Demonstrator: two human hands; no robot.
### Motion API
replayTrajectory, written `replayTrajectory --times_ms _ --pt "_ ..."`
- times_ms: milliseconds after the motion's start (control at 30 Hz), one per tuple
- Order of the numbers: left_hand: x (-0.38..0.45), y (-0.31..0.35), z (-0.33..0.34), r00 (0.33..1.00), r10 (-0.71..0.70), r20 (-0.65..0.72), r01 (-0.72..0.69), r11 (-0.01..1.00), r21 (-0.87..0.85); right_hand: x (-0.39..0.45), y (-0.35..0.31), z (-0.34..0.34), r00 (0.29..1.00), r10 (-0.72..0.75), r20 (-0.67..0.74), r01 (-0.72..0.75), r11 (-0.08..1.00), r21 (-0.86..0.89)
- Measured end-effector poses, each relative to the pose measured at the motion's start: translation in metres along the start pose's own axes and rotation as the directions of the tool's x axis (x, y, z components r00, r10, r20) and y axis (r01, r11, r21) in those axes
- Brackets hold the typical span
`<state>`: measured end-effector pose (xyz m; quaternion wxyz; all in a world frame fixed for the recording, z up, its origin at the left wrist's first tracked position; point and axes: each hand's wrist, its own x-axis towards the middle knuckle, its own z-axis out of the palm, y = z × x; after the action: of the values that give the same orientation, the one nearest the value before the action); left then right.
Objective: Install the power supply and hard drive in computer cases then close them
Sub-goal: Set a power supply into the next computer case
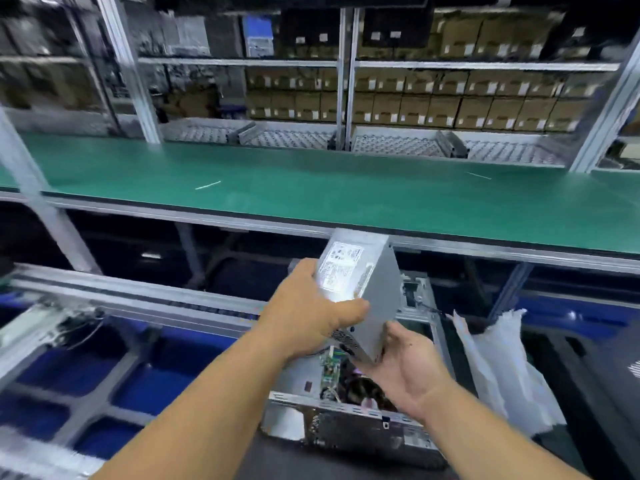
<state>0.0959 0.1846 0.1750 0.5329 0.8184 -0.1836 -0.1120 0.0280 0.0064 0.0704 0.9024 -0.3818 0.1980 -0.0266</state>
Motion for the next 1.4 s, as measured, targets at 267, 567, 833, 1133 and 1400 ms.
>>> replayTrajectory --times_ms 267,567,833,1133,1400 --pt "-0.040 -0.059 -0.011 0.996 0.036 -0.076 -0.022 0.983 0.183 0.051 -0.018 0.039 0.994 0.068 -0.081 -0.058 0.991 0.119" --pt "-0.046 -0.080 -0.015 0.997 0.074 -0.033 -0.070 0.992 0.109 0.058 -0.031 0.007 0.979 -0.056 -0.194 0.111 0.952 0.284" --pt "-0.038 -0.079 -0.009 0.995 0.019 -0.093 -0.005 0.988 0.151 0.065 -0.024 -0.013 0.832 -0.554 -0.017 0.421 0.651 -0.632" --pt "-0.023 -0.090 0.003 0.957 -0.177 -0.229 0.236 0.936 0.262 0.072 0.033 -0.038 0.923 -0.304 0.238 0.276 0.089 -0.957" --pt "-0.003 -0.110 0.037 0.898 -0.289 -0.332 0.414 0.811 0.412 0.095 0.041 -0.022 0.995 0.096 0.013 -0.046 0.590 -0.806"
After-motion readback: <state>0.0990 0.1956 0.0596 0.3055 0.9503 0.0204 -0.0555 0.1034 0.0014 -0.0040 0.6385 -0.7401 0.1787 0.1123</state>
